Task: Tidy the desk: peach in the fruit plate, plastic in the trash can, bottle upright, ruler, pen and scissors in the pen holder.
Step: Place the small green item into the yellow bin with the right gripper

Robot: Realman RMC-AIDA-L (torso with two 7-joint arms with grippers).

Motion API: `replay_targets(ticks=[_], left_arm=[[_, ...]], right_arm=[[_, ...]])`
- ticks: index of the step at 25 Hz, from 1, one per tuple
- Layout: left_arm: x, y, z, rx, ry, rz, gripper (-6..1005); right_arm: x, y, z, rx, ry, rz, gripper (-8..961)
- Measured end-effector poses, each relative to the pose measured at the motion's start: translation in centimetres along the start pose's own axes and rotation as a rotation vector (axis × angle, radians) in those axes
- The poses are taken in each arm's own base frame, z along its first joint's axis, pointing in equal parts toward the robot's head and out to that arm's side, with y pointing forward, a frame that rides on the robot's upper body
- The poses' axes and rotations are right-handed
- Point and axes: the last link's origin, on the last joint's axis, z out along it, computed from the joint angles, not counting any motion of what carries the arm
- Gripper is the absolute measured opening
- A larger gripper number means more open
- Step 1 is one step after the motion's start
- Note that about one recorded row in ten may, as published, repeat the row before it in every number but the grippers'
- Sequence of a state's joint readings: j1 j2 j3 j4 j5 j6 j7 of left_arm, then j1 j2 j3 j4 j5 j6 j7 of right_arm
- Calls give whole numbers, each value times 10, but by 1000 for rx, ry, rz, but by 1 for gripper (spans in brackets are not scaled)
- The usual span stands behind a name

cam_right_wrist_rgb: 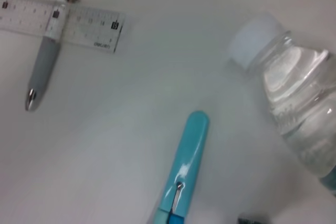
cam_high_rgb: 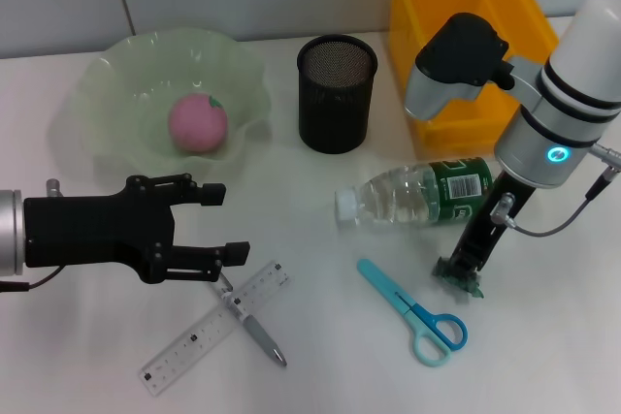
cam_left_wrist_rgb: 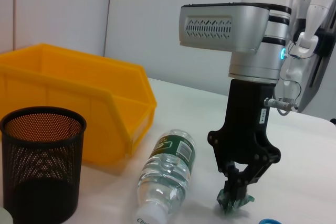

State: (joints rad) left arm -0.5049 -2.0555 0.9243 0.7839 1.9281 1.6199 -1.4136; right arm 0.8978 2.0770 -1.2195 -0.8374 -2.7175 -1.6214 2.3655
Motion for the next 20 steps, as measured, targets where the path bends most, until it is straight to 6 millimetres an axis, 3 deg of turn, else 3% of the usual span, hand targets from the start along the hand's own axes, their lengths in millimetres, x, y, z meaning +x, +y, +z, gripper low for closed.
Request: replay_targets(ticks=[6, 7, 8, 11, 12, 14, 17, 20], left_arm=[[-1, 1, -1, 2, 0, 5, 842], [-1, 1, -1, 2, 0, 5, 842], [-1, 1, -1, 1, 0, 5, 842], [-1, 1, -1, 1, 0, 5, 843], [-1, 1, -1, 1, 0, 5, 843], [-1, 1, -1, 0, 0, 5, 843], [-1, 1, 0, 0, 1, 4, 843], [-1, 1, 0, -1, 2, 3, 843]], right_arm=[[-1, 3, -15, -19, -44, -1, 35], [-1, 4, -29, -20, -84, 3, 31], [-1, 4, -29, -20, -84, 3, 26], [0, 3, -53, 5, -151, 17, 17], [2, 1, -68, 34, -195, 35, 17], [4, -1, -76, 50, -220, 48, 18], [10, -12, -106, 109, -326, 113, 18], [14, -20, -120, 134, -380, 159, 19]])
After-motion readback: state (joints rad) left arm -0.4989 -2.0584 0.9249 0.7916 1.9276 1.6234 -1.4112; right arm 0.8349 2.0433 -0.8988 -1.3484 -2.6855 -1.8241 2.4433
